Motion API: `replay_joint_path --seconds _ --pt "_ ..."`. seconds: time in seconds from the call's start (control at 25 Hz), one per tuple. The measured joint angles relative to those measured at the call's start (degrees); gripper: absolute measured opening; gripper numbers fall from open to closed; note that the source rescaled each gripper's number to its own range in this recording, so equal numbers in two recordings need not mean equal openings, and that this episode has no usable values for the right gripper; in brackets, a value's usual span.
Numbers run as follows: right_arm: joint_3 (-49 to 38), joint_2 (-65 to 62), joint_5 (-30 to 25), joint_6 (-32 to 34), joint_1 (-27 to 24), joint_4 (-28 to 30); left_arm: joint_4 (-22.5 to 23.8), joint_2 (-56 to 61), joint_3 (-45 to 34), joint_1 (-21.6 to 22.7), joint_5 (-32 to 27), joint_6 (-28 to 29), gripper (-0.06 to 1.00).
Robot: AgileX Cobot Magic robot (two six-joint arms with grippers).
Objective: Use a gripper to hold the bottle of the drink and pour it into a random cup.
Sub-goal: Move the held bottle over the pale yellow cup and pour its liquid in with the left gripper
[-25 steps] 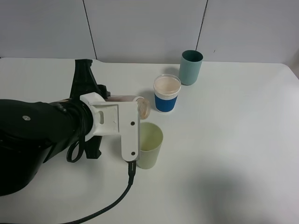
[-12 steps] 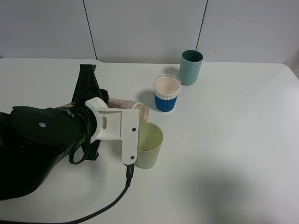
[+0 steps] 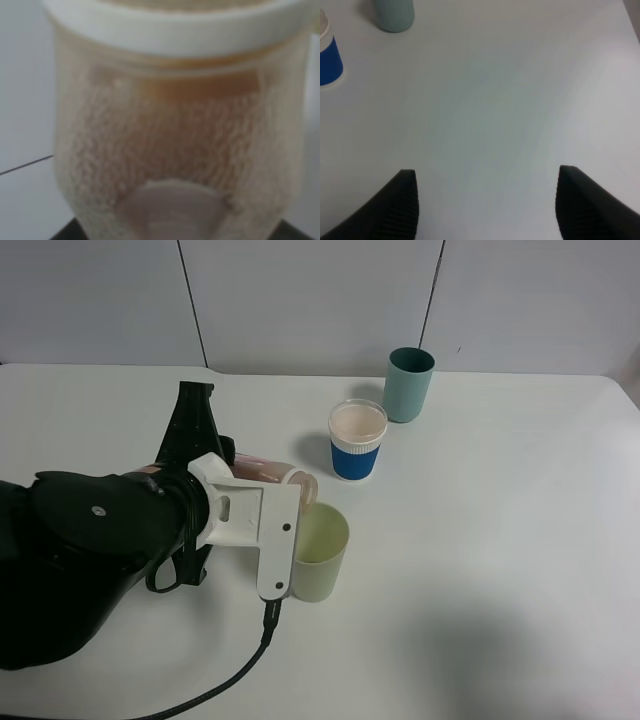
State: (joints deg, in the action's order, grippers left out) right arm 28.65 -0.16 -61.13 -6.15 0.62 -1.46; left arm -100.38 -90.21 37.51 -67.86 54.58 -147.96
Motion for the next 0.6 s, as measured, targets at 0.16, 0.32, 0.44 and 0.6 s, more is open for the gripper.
replay_joint_path --seconds 0.16,0.32,0.44,0.6 --pt "0.0 0.0 0.0 0.0 0.0 0.0 0.0 -0.08 0.0 0.0 0.06 -0.33 0.02" --pt "0.0 0.0 0.0 0.0 0.0 0.0 0.0 -0.08 0.0 0.0 0.11 -1.44 0.02" --pt "0.0 0.0 0.0 0.0 0.0 0.0 0.0 -0.08 0.0 0.0 0.17 -1.63 0.02" --pt "0.0 0.0 0.0 0.0 0.0 0.0 0.0 -0.08 0.0 0.0 0.17 -2.05 0.02"
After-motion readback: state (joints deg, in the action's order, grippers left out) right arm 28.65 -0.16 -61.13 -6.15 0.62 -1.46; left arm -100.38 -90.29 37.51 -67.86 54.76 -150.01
